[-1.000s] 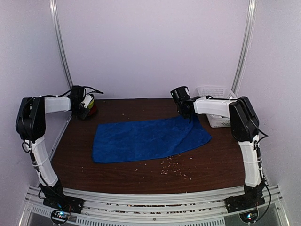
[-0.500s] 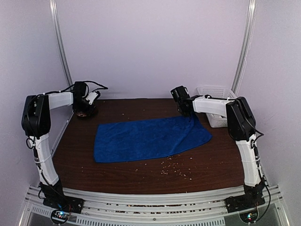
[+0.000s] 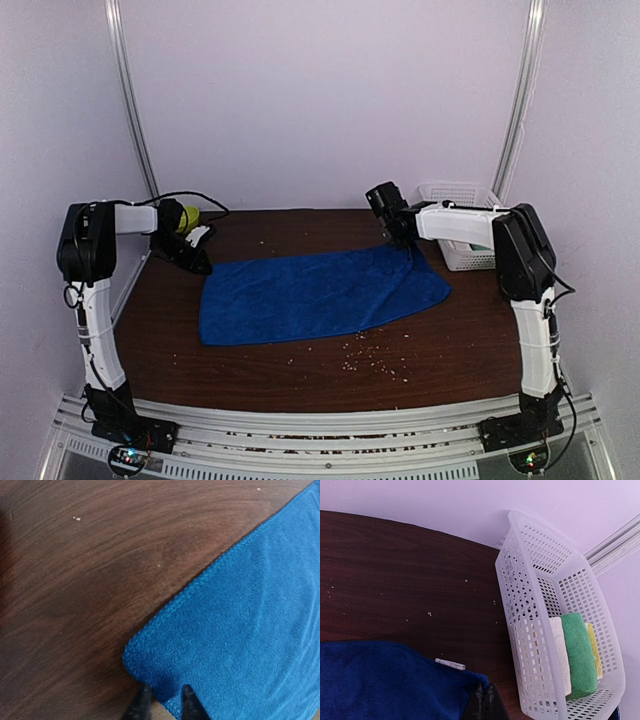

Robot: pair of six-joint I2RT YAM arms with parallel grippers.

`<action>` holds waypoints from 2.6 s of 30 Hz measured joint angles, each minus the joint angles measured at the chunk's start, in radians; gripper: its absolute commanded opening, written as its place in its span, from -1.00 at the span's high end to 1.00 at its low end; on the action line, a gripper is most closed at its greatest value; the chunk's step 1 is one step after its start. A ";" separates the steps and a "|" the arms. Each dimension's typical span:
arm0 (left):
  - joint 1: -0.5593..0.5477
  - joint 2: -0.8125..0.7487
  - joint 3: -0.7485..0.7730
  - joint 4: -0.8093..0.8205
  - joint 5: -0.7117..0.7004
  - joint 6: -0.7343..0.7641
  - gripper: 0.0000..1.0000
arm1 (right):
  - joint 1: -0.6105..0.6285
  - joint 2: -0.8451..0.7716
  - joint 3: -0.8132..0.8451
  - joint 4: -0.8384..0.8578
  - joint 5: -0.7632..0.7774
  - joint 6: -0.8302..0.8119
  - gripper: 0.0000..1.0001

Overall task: Roll the towels
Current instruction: Flatten out the towel at the center of the board, then pick up the towel from the center of the board.

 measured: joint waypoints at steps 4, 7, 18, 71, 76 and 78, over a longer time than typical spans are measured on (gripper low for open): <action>0.023 0.000 0.002 -0.011 0.045 -0.013 0.42 | 0.013 -0.004 -0.010 0.000 0.000 0.000 1.00; 0.034 0.000 0.002 -0.005 0.047 -0.023 0.35 | 0.019 -0.011 -0.016 0.002 0.000 0.000 1.00; 0.036 0.029 0.034 0.008 0.067 -0.043 0.23 | 0.023 -0.038 -0.028 0.005 0.000 -0.001 1.00; 0.041 0.030 -0.003 0.098 0.136 -0.117 1.00 | 0.041 -0.039 -0.048 0.017 0.008 -0.026 1.00; 0.038 -0.027 -0.092 0.150 0.164 -0.102 1.00 | 0.041 -0.039 -0.052 0.018 0.007 -0.026 1.00; 0.035 -0.055 -0.124 0.159 0.186 -0.093 1.00 | 0.041 -0.039 -0.055 0.017 0.007 -0.026 1.00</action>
